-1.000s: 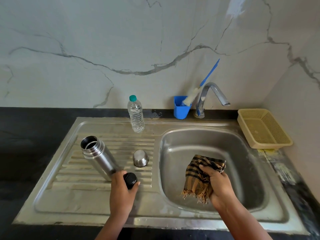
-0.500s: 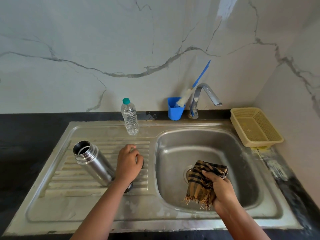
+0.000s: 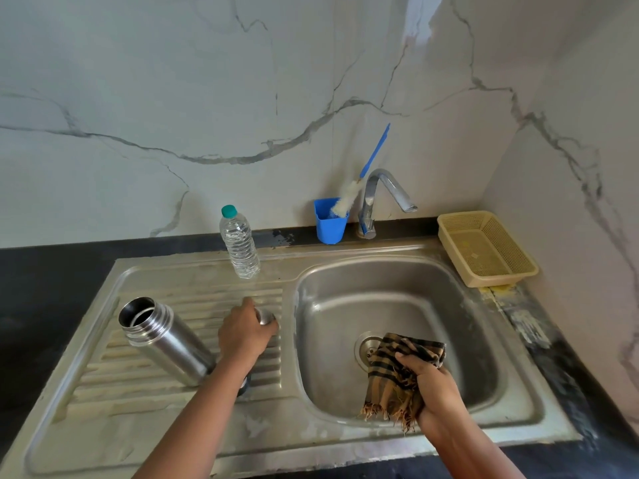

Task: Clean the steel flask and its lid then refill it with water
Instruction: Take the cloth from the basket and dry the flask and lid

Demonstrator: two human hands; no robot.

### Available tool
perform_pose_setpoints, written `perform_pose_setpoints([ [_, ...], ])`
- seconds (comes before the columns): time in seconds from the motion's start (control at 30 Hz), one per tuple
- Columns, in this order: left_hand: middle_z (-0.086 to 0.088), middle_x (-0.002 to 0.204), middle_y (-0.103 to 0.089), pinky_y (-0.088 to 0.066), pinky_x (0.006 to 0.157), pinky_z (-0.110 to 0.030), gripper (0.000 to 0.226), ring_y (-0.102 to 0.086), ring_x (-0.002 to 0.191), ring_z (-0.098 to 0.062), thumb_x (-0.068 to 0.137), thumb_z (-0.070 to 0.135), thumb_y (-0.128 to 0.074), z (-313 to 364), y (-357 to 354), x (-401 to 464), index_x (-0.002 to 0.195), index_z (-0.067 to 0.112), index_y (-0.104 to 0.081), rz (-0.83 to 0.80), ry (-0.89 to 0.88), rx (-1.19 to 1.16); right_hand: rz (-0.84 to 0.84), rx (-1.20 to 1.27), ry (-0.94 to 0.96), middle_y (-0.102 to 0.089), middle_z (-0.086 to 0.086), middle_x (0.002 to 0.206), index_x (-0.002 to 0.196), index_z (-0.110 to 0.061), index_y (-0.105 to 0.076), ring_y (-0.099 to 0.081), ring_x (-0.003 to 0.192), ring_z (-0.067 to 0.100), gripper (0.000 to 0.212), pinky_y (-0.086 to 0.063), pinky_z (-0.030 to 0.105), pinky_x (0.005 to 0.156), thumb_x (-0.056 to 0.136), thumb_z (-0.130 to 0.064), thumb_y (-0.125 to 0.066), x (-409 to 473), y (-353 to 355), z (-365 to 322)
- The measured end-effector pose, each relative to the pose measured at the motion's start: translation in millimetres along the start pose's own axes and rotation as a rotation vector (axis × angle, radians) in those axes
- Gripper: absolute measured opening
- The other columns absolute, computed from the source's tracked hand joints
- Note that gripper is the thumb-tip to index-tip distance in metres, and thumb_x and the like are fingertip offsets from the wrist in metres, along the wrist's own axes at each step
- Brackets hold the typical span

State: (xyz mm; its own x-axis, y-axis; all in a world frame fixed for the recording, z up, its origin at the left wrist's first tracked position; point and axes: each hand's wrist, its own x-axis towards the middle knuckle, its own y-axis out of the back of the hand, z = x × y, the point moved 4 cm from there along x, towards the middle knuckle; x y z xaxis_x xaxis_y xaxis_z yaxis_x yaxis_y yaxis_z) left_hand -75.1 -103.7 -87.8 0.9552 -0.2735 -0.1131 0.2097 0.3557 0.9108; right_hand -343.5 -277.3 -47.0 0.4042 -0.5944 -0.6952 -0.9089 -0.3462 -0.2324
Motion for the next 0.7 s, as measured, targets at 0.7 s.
perform_pose_setpoints([
  [0.7,-0.011,0.075,-0.072,-0.046,0.079,-0.023,0.015,-0.066,0.073,-0.01,0.094,0.011,-0.063,101.7,22.6,-88.5,0.082,0.004,-0.068,-0.348,-0.006,-1.25,-0.122,-0.707,1.404,-0.063,-0.006,0.128,0.119,-0.016,-0.068,-0.056,0.124,0.016,0.049,-0.043,0.031,0.103,0.081,0.013,-0.056,-40.9,-58.4,-38.7],
])
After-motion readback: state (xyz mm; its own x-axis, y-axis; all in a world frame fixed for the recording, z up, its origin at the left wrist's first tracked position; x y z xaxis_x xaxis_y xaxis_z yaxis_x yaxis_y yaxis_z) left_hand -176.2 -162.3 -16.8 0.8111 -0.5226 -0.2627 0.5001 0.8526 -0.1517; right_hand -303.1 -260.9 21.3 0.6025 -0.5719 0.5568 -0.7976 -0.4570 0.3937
